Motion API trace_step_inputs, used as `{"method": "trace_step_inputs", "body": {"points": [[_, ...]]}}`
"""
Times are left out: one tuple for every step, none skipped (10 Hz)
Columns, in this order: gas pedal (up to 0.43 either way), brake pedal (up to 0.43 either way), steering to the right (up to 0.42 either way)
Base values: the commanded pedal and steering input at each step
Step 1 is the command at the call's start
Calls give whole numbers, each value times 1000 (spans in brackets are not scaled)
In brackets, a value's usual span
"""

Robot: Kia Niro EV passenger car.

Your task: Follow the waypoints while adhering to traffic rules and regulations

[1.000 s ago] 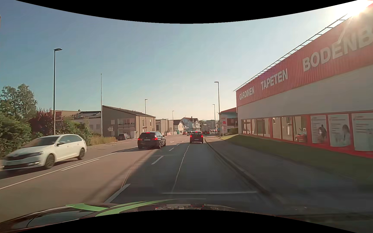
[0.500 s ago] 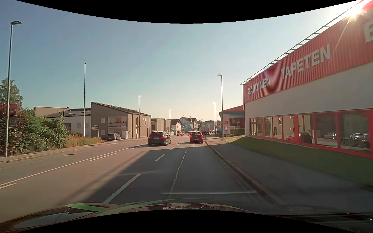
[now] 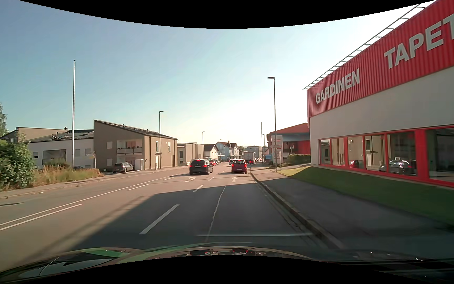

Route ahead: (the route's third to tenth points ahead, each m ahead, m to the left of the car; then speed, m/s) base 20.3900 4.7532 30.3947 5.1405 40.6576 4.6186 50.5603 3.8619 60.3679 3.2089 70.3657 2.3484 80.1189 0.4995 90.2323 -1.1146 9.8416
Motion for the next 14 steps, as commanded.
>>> {"method": "trace_step_inputs", "body": {"points": [[0, 0, 6], [0, 0, 6], [0, 0, 5], [0, 0, 6], [0, 0, 6], [0, 0, 5], [0, 0, 6], [0, 0, 6], [0, 0, 7], [0, 0, 7], [0, 0, 7], [0, 0, 7], [0, 0, 7], [0, 0, 7]]}}
